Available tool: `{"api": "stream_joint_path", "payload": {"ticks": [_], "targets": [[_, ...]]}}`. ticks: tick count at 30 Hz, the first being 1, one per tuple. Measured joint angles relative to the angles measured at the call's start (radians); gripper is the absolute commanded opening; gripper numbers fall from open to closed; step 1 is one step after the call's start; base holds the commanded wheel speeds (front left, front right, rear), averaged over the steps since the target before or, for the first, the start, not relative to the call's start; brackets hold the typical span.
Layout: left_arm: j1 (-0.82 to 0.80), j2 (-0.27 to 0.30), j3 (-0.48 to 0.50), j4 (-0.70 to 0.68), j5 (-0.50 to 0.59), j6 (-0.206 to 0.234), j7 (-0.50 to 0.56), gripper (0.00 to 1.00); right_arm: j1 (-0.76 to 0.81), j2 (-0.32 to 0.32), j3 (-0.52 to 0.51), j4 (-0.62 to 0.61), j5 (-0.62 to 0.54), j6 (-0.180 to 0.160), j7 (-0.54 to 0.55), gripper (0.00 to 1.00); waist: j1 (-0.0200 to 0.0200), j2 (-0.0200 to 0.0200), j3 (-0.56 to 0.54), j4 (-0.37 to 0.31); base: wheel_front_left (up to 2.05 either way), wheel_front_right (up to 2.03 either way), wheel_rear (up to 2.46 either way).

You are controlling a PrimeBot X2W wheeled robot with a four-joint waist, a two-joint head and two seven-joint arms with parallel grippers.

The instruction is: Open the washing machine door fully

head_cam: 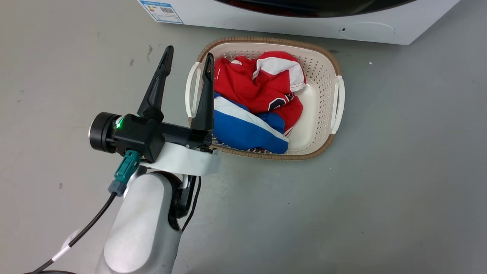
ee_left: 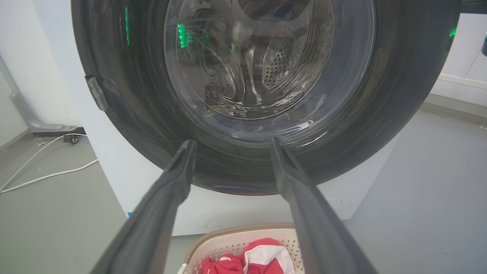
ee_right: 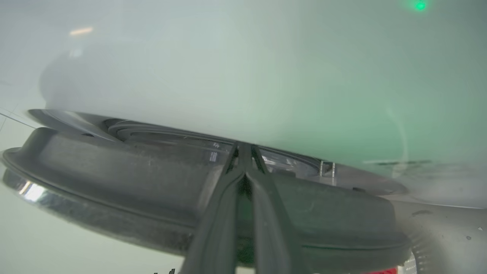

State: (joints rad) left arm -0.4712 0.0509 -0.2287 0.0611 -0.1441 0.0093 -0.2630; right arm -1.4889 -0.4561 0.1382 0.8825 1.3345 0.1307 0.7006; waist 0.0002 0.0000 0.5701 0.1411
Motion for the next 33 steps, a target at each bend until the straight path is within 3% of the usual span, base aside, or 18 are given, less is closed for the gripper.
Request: {"api": "stream_joint_path", "payload": {"ticks": [13, 23, 33], "targets": [[0.002, 0.0, -0.008, 0.023, -0.002, 0.0, 0.0, 1.0, 0.09, 0.002, 0.014, -0.019, 0.005, 0.0, 0.174, 0.0, -0.0001, 0.0, -0.052, -0.025, 0.0, 0.0, 0.0], [0.072, 0.0, 0.004, 0.065, -0.003, -0.011, 0.0, 1.0, 0.318, 0.033, 0.021, -0.149, 0.027, 0.0, 0.252, 0.0, -0.0001, 0.0, -0.17, -0.042, 0.0, 0.0, 0.0], [0.186, 0.0, 0.018, 0.11, -0.007, -0.038, 0.0, 1.0, 0.569, 0.107, 0.029, -0.29, 0.048, 0.0, 0.31, 0.0, -0.0003, 0.0, -0.321, -0.039, 0.0, 0.0, 0.0]]}}
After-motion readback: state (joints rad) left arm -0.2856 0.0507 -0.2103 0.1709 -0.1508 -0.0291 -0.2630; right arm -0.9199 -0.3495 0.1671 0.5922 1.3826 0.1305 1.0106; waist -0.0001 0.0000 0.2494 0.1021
